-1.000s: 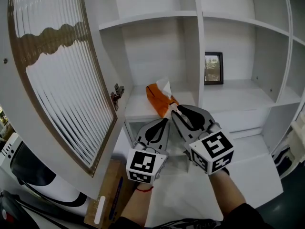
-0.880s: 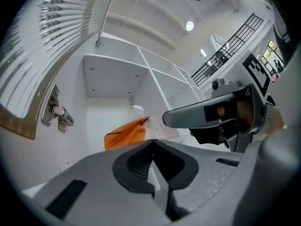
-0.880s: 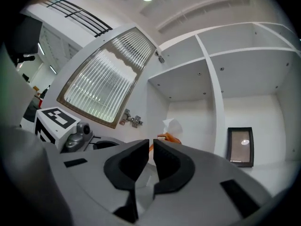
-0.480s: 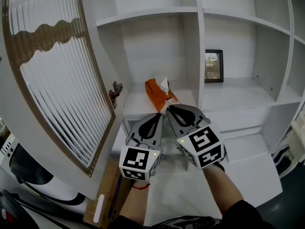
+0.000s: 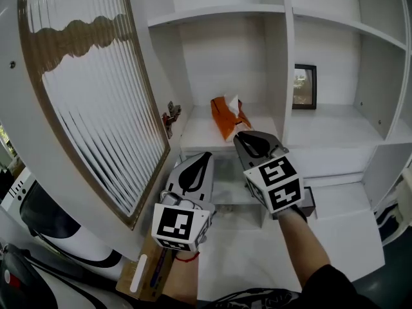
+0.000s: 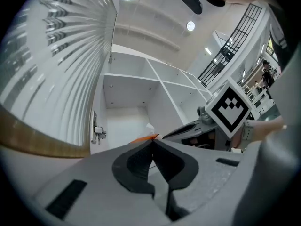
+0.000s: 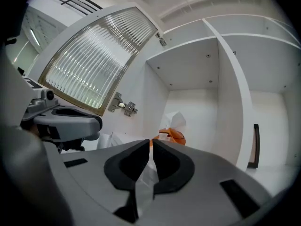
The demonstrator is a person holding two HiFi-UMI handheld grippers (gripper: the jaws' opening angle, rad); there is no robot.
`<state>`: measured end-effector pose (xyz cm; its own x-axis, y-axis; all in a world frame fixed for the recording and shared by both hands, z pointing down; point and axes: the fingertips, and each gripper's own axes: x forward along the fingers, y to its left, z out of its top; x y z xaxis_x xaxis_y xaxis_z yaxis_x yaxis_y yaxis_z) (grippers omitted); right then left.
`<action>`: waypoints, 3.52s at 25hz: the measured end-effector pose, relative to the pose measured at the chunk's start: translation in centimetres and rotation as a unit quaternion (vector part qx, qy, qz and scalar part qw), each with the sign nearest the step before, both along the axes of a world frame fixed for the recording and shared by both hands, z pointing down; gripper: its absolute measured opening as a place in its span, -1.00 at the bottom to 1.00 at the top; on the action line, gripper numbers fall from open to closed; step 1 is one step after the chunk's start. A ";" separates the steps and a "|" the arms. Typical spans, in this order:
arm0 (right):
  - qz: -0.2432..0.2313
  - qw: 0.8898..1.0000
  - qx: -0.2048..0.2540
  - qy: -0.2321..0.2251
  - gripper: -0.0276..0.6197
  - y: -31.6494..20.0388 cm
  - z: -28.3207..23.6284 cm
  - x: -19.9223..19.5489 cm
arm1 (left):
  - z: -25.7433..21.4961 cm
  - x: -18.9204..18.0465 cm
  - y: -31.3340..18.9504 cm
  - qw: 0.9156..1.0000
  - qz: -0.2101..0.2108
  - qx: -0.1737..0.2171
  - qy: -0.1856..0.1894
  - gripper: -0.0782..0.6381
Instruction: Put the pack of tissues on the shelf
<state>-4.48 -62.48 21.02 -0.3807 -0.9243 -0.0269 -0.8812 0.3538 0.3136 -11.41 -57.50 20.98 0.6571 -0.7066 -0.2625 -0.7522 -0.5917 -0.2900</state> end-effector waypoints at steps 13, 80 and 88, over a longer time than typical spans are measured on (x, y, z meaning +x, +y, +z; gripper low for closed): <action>-0.015 0.998 0.035 -0.057 -0.84 1.2 -0.7 0.6 | 2.2 0.1 0.3 0.999 0.003 -0.038 -0.013 -0.76; -0.117 0.974 -0.142 -0.134 -0.89 14.6 22.5 -2.5 | 22.7 1.6 8.8 0.976 0.030 -0.214 0.018 -0.76; -0.125 0.971 -0.146 -0.139 -0.89 14.2 22.5 -2.8 | 22.7 1.4 8.3 0.976 0.027 -0.214 0.014 -0.76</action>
